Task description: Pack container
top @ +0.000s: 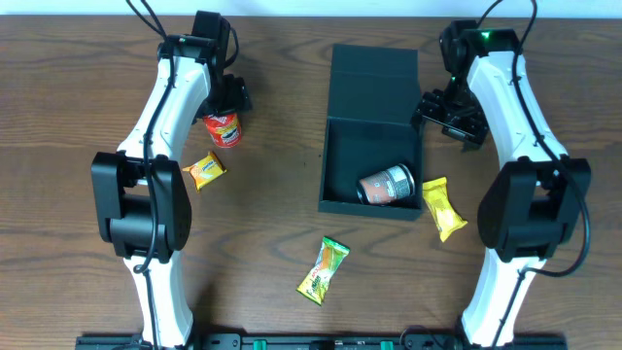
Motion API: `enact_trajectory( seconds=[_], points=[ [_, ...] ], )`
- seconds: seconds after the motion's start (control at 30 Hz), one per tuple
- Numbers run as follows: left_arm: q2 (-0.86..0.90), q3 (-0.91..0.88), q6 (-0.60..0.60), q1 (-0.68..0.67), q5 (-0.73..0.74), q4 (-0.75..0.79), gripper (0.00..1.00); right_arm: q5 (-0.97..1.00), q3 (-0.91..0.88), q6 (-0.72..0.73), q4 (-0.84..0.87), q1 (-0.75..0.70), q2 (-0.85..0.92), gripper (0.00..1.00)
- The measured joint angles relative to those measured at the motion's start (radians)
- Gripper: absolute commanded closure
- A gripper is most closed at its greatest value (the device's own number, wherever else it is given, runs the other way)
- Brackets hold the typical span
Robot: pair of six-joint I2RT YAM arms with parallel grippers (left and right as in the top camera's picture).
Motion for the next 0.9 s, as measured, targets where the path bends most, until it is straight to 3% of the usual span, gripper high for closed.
enact_trajectory(
  seconds=[0.2, 0.3, 0.67, 0.77, 0.9],
  points=[
    [0.000, 0.000, 0.011, 0.000, -0.001, 0.028, 0.34, -0.079, 0.000, -0.005, 0.033, 0.017, 0.000, 0.12],
    [0.000, 0.000, 0.019, 0.000, -0.003, 0.030, 0.28, -0.120, 0.000, -0.005, 0.045, 0.029, 0.000, 0.13],
    [0.000, 0.000, 0.021, 0.000, -0.003, 0.023, 0.29, 0.022, 0.015, 0.000, -0.065, 0.020, 0.000, 0.22],
    [0.000, 0.000, 0.023, 0.000, -0.004, 0.023, 0.17, 0.106, 0.020, 0.008, -0.131, -0.031, 0.000, 0.30],
    [0.000, 0.000, 0.029, 0.000, -0.004, 0.019, 0.14, 0.145, 0.020, 0.025, -0.149, -0.058, 0.000, 0.34]
  ],
)
